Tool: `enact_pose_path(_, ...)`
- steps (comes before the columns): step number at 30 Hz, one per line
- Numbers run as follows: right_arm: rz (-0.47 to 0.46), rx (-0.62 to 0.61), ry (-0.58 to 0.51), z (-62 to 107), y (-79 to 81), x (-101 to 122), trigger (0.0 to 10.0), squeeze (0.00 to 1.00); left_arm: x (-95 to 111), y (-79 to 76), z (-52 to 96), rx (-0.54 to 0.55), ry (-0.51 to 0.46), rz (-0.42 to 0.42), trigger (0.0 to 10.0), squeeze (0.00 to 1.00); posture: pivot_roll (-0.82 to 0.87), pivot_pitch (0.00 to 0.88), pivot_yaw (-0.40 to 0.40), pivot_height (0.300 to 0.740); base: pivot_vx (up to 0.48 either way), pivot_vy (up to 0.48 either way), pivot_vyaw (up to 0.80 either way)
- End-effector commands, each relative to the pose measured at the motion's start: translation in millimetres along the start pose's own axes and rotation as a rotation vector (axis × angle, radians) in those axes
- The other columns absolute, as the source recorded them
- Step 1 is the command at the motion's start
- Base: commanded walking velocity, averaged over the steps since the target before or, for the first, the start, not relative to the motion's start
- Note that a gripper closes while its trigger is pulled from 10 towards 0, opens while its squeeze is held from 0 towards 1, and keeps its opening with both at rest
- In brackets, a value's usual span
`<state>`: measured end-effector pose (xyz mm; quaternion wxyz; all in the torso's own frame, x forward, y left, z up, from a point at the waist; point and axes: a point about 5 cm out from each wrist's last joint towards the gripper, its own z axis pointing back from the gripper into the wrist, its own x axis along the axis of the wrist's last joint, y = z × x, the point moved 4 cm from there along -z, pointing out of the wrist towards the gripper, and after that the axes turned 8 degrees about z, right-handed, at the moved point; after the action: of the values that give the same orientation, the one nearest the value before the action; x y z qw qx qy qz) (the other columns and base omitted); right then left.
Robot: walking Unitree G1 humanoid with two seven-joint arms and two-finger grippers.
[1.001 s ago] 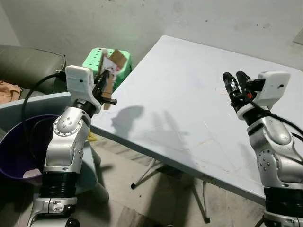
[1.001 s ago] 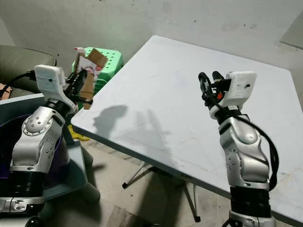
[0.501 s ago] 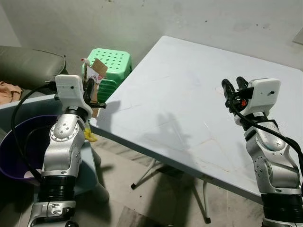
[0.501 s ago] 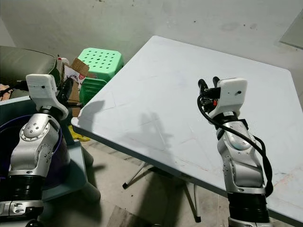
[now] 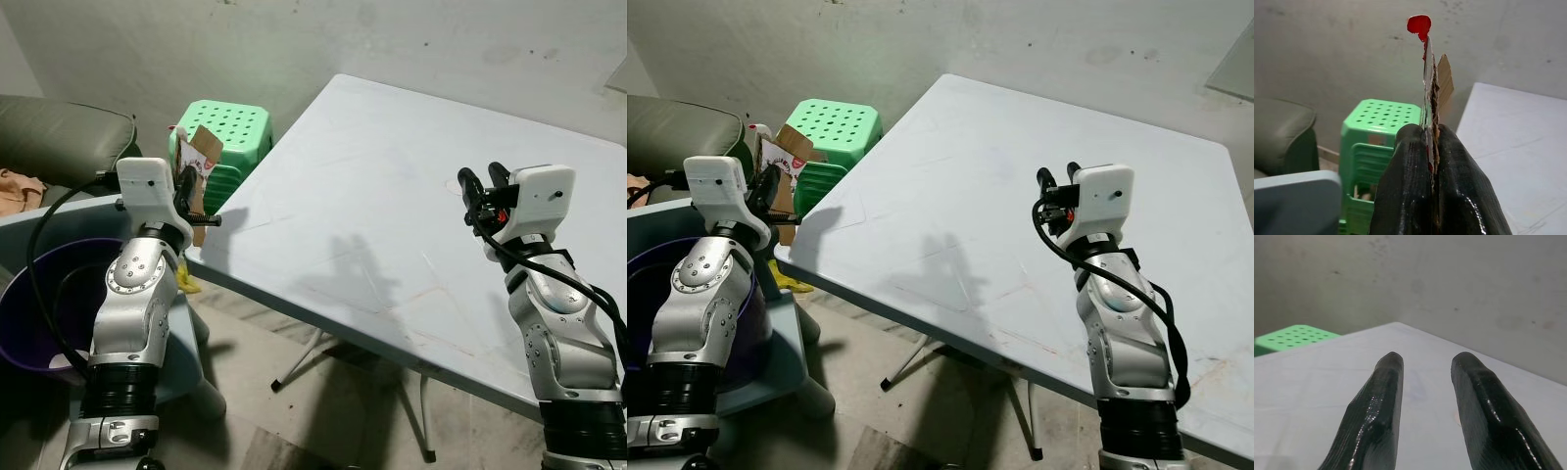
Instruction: Picking trash to rubbish bin
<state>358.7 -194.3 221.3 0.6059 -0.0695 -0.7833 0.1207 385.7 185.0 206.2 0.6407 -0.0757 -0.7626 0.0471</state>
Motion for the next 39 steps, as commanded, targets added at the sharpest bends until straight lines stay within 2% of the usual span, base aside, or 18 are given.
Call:
enact_pose_path(1,0.006,0.001,-0.005,0.3,-0.8,0.3,10.0,0.00,0.0,0.0,-1.1,0.000,0.006,0.005,10.0,0.00,-0.07,0.055,-0.068,0.740,0.000,0.000,0.80)
enact_pose_path(17,0.006,0.013,-0.007,-0.3,-1.3,0.5,10.0,0.00,-1.6,-1.4,-1.8,-0.001,0.013,0.021,10.0,0.00,-0.07,0.057,-0.074,0.740,0.000,0.000,0.80)
enact_pose_path(23,0.006,0.019,-0.009,-0.3,-1.5,1.2,10.0,0.00,-3.1,-0.3,-1.5,0.009,0.022,0.037,10.0,0.00,-0.07,0.060,-0.077,0.740,0.000,0.461,0.80)
enact_pose_path(39,0.012,0.038,-0.005,0.4,-0.9,1.6,10.0,0.00,-4.8,1.2,-1.3,0.051,0.040,0.067,10.0,0.00,-0.07,0.072,-0.086,0.740,0.000,0.000,0.80)
